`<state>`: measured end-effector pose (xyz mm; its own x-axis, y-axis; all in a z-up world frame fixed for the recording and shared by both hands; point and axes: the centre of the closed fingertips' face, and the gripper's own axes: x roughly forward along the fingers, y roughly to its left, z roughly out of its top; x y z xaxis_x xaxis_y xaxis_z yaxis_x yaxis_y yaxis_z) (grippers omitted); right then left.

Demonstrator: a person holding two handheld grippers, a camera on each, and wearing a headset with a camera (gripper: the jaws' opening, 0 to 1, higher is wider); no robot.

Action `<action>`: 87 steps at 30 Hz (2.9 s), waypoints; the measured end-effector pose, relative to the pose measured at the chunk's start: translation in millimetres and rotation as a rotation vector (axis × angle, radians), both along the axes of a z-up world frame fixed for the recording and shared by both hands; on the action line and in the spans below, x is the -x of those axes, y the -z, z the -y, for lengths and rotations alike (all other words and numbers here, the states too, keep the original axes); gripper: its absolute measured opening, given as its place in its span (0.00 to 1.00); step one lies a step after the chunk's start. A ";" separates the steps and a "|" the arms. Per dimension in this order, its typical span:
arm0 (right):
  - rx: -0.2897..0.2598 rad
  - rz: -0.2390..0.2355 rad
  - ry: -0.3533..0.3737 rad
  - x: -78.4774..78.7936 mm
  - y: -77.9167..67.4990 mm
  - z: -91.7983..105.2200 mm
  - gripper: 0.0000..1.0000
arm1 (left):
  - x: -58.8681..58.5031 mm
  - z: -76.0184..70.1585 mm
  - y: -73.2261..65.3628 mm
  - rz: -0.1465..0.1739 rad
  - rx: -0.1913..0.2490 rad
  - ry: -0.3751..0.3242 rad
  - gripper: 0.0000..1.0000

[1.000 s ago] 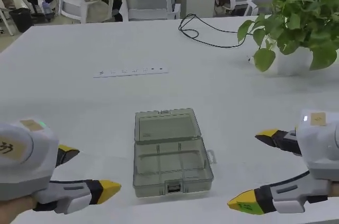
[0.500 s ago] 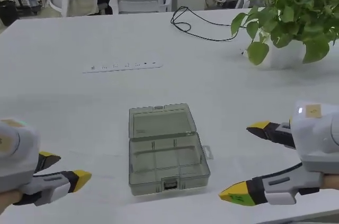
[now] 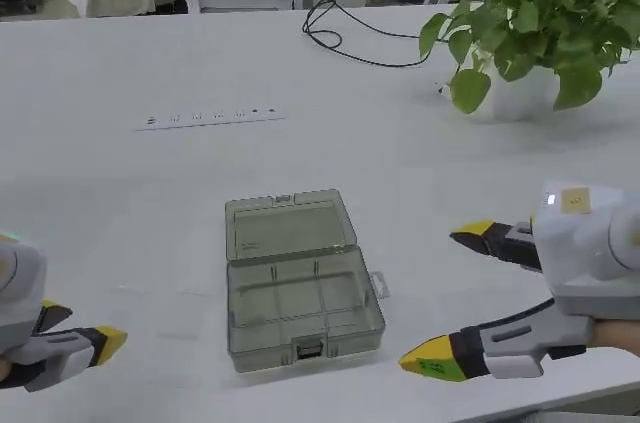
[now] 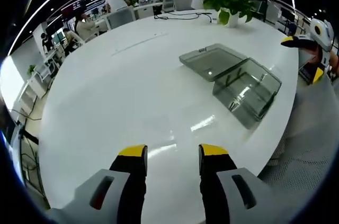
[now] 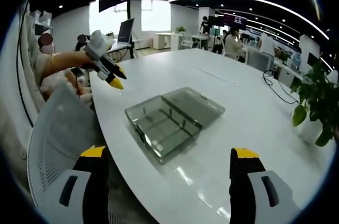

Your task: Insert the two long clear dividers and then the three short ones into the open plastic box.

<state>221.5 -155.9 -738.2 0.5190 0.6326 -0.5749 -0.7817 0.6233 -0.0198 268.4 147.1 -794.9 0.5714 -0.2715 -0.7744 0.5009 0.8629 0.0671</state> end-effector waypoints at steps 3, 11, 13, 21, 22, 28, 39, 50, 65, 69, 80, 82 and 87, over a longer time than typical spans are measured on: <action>-0.007 -0.003 0.008 -3.2 0.1 -1.4 0.95 | -2.3 -3.5 5.9 -0.018 -0.001 -0.007 0.36; -0.008 -0.014 0.012 -6.7 2.8 -4.1 0.95 | -5.1 -12.0 24.1 -0.071 -0.014 -0.022 0.34; -0.012 -0.013 0.011 -7.3 3.1 -4.9 0.94 | -5.1 -13.8 27.9 -0.082 -0.016 -0.023 0.33; -0.016 -0.010 0.012 -9.5 4.9 -7.5 0.93 | -3.6 -21.3 39.4 -0.116 -0.019 -0.044 0.32; -0.016 -0.009 0.010 -9.5 4.9 -8.1 0.93 | -3.2 -22.0 41.0 -0.122 -0.008 -0.055 0.32; -0.015 -0.009 0.009 -11.3 6.3 -9.2 0.92 | 0.2 -22.8 43.7 -0.138 -0.004 -0.065 0.32; -0.010 -0.011 0.007 -11.0 7.5 -10.3 0.92 | 3.1 -19.3 47.4 -0.145 -0.012 -0.055 0.31; 0.000 -0.010 0.009 -9.0 7.5 -7.3 0.92 | 0.4 -20.6 47.6 -0.144 -0.038 -0.054 0.32; 0.005 -0.017 0.007 -8.8 10.5 -7.0 0.92 | -3.9 -22.3 47.4 -0.143 -0.045 -0.044 0.33; 0.005 -0.020 0.005 -8.9 11.1 -7.2 0.91 | -4.1 -24.1 49.8 -0.152 -0.047 -0.044 0.33; 0.003 -0.031 0.006 -10.6 13.4 -8.2 0.91 | -4.0 -21.6 50.9 -0.205 -0.039 -0.024 0.32; 0.003 -0.033 0.010 -11.2 13.8 -8.1 0.91 | -3.8 -22.0 50.9 -0.212 -0.043 -0.022 0.32; 0.001 -0.053 0.027 -11.1 15.6 -6.4 0.87 | -2.6 -20.6 50.2 -0.202 -0.058 -0.009 0.31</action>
